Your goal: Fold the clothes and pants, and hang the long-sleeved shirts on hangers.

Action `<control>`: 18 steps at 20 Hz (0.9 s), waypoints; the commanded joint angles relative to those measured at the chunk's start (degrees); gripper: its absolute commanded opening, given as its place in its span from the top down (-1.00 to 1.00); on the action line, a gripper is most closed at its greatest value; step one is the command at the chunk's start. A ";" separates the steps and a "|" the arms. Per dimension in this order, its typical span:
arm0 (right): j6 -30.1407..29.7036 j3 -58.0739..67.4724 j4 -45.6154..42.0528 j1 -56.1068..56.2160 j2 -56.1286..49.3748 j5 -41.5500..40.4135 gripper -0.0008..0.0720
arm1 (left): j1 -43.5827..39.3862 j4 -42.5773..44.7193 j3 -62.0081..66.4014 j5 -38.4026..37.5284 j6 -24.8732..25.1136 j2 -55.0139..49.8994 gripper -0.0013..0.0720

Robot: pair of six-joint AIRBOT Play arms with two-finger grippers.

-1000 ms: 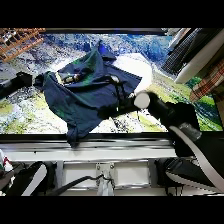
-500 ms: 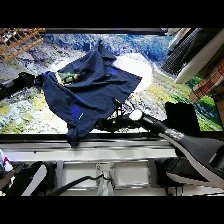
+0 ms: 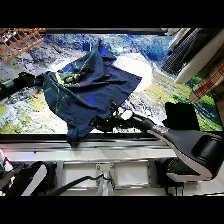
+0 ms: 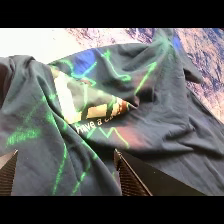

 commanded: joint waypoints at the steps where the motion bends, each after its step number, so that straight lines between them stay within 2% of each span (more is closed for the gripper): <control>1: 4.57 0.37 0.09 0.17 -1.25 -1.60 -0.55 | -0.02 -0.02 0.00 0.26 0.00 -0.04 -0.74; 8: 6.95 2.14 -0.09 0.17 -3.45 -2.36 -0.55 | -0.02 -0.44 0.00 0.39 0.00 -0.04 -0.74; 16: 8.11 12.46 -1.88 0.87 -11.28 -0.24 -0.51 | -0.02 -0.44 0.00 0.44 0.00 -0.04 -0.74; 18: 8.48 14.60 -1.90 1.81 -12.46 -0.68 -0.33 | -0.02 -0.39 0.00 0.76 0.02 -0.04 -0.74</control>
